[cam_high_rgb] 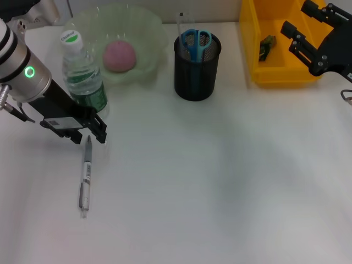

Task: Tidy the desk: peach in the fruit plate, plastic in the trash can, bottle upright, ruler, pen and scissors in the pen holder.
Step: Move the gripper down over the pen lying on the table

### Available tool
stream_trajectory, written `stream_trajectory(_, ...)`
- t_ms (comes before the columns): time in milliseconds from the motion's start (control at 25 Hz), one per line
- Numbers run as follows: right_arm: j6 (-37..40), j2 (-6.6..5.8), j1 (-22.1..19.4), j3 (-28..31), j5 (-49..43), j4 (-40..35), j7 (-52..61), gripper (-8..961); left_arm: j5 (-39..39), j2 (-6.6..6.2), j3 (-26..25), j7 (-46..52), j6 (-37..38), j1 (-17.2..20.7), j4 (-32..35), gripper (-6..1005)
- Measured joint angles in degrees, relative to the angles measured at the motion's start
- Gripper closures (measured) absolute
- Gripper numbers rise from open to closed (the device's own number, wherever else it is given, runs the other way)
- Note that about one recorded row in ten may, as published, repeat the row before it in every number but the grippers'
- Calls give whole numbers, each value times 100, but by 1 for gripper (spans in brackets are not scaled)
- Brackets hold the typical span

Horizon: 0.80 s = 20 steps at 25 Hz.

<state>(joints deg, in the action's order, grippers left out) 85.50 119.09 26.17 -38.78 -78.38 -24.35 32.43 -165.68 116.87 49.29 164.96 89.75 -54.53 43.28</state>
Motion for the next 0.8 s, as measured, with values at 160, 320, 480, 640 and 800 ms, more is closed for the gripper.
stream_trajectory(160,-1,8,10,3,0,1,0,456,-1,-3,194,-2,-34,58,-37,468)
stream_trajectory(320,0,9,20,3,0,1,0,456,0,13,581,0,-37,71,-54,470)
stream_trajectory(480,1,9,30,2,0,1,0,456,1,38,735,1,-52,59,-70,473)
stream_trajectory(640,1,16,30,2,0,2,0,456,0,45,739,2,-128,62,-74,476)
stream_trajectory(800,1,13,29,7,0,30,0,456,0,71,733,2,-184,72,-74,479)
